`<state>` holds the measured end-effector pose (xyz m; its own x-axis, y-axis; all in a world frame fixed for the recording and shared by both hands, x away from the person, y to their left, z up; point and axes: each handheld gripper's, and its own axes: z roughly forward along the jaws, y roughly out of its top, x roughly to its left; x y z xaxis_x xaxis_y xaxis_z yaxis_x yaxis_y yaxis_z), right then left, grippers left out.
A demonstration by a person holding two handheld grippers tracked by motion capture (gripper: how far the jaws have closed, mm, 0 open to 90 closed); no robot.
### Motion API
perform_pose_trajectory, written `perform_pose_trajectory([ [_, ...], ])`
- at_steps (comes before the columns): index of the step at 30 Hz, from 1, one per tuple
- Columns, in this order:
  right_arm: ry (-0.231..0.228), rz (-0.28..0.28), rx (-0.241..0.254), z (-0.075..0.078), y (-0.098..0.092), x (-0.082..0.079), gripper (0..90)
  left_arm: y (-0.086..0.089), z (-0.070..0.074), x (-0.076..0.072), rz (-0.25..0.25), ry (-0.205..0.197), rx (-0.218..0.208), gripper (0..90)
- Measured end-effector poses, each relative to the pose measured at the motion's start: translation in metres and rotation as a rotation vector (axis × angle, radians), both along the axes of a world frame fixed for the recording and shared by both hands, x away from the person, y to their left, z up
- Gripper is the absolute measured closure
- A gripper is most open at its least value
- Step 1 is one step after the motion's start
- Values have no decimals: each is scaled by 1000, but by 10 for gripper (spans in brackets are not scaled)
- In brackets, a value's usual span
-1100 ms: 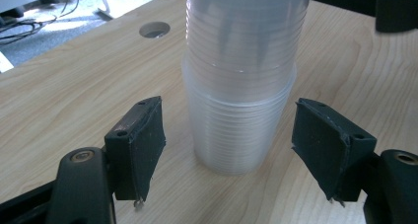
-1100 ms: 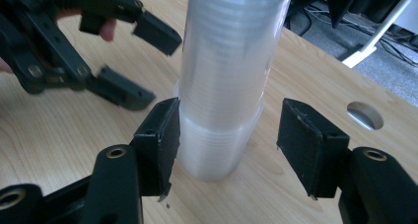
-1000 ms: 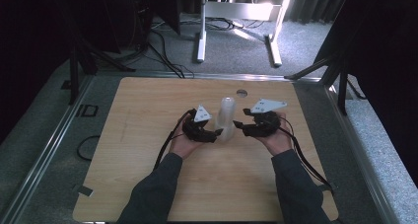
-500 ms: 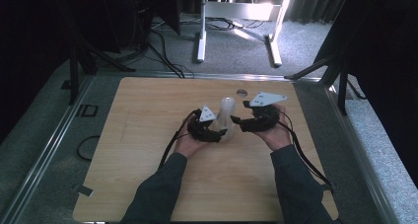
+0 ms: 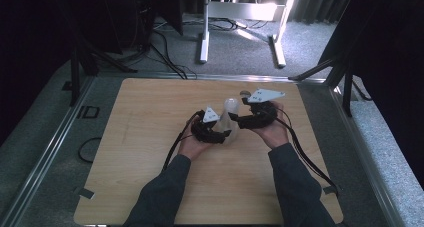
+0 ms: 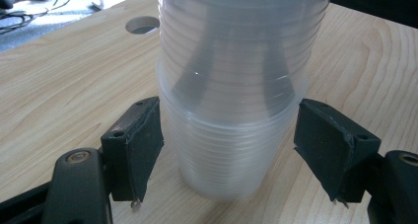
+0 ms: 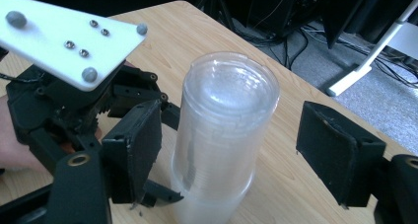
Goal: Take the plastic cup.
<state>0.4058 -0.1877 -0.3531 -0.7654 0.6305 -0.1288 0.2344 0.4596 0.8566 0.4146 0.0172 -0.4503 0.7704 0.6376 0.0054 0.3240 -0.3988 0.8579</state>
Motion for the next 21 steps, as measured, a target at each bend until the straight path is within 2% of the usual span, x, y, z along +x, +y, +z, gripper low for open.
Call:
perform_pose_trajectory([
  [16, 34, -1, 58, -9, 9, 18, 266, -2, 1, -2, 0, -12, -8, 269],
  [21, 33, -2, 40, -11, 14, 22, 265, -1, 1, -2, -5, -18, 0, 272],
])
